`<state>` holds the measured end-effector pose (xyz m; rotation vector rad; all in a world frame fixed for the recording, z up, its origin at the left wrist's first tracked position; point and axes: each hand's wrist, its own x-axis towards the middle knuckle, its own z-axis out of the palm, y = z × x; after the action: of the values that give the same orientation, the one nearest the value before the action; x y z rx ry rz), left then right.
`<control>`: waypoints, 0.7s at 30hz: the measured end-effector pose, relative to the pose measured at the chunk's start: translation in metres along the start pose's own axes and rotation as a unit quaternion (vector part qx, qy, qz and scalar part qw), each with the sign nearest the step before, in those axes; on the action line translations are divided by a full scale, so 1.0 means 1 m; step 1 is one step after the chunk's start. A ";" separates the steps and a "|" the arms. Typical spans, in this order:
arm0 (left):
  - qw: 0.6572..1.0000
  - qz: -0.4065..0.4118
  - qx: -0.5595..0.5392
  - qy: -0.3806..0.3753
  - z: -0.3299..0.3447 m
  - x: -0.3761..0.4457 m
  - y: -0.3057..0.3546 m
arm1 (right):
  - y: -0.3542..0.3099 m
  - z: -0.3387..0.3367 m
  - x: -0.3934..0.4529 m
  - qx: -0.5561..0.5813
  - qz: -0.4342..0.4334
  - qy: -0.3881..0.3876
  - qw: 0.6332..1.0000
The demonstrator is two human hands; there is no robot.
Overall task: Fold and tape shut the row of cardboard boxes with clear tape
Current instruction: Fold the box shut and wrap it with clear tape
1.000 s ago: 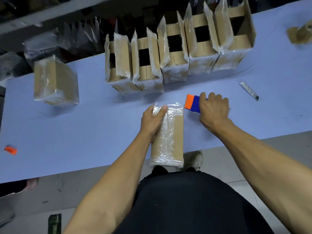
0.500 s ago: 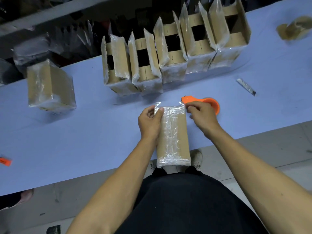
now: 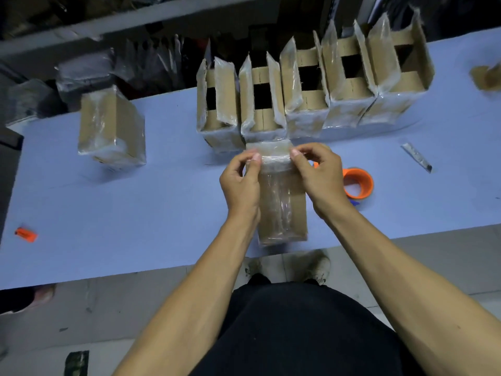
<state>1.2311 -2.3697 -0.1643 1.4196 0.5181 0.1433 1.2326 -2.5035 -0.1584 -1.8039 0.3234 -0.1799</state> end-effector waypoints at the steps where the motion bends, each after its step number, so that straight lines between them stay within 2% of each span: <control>1: 1.000 0.013 -0.004 0.001 0.000 0.000 0.002 | -0.002 0.002 -0.001 -0.002 -0.004 0.012 1.000; 5: 0.999 0.012 -0.016 0.038 -0.003 -0.005 0.000 | -0.008 0.007 -0.005 -0.006 0.018 0.032 0.999; 9: 0.994 0.016 0.058 0.087 0.001 -0.011 0.001 | -0.016 0.015 -0.010 -0.055 0.046 0.042 0.997; 11: 0.993 -0.023 0.052 0.099 0.006 -0.012 0.005 | -0.019 0.017 -0.009 -0.060 0.081 0.039 0.994; 13: 0.994 -0.059 0.036 0.090 0.013 -0.012 0.009 | -0.019 0.019 -0.006 -0.049 0.123 0.016 0.991; 16: 0.995 -0.076 0.029 0.053 0.017 -0.009 0.011 | -0.021 0.029 -0.004 -0.124 0.116 -0.041 0.985; 21: 0.990 -0.115 0.065 0.053 0.003 0.016 0.019 | -0.020 0.038 0.011 -0.149 0.105 -0.011 0.983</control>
<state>1.2499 -2.3630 -0.1503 1.4735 0.7864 -0.0003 1.2563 -2.4670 -0.1493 -2.0495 0.5450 0.0393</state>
